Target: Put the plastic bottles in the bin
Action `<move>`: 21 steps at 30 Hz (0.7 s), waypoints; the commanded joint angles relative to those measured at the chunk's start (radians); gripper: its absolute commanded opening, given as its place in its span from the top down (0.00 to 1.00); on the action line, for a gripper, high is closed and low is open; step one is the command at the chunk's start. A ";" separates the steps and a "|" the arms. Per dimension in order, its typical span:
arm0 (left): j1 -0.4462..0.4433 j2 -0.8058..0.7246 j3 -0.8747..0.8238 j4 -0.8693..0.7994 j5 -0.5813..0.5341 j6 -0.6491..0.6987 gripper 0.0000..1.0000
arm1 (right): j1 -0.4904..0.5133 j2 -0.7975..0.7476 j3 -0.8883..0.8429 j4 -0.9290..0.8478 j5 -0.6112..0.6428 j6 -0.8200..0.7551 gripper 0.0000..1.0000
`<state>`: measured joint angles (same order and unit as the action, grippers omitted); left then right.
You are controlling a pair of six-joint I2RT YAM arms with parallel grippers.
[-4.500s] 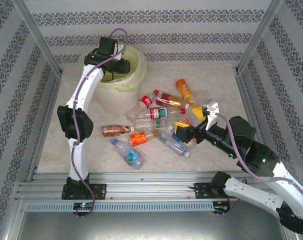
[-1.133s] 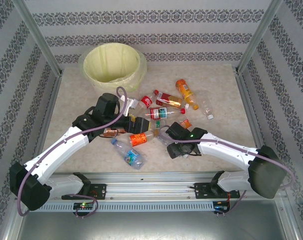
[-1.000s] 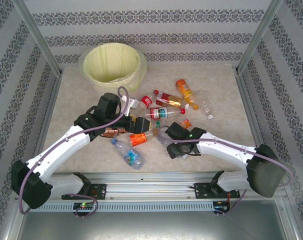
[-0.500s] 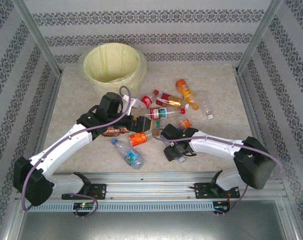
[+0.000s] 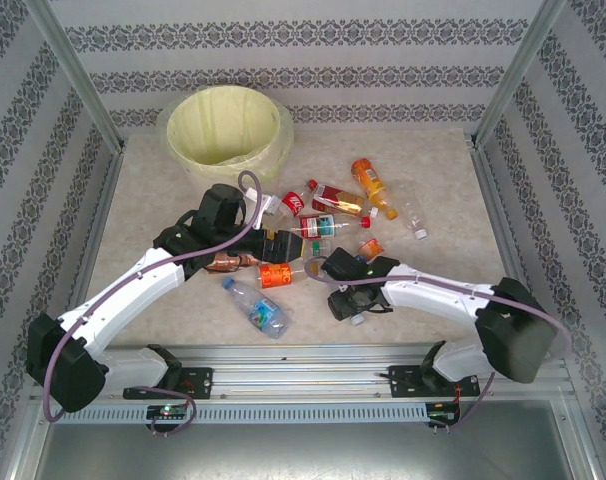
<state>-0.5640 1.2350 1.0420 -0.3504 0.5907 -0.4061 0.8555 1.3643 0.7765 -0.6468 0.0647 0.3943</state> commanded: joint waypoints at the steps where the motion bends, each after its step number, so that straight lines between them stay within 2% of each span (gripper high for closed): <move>1: -0.017 -0.020 0.005 0.063 -0.009 -0.039 0.00 | 0.006 -0.080 0.002 -0.030 0.009 0.020 0.46; 11: -0.019 0.012 -0.007 0.207 -0.041 -0.225 0.00 | -0.030 -0.322 0.077 0.004 -0.049 0.034 0.46; 15: -0.028 0.044 -0.011 0.267 -0.021 -0.281 0.01 | -0.048 -0.357 0.115 0.040 -0.104 0.033 0.46; 21: -0.051 0.074 -0.034 0.443 0.025 -0.363 0.01 | -0.056 -0.356 0.164 0.076 -0.168 0.026 0.46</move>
<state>-0.5961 1.3037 1.0248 -0.0616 0.5781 -0.6956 0.8066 1.0142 0.9062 -0.6025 -0.0517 0.4171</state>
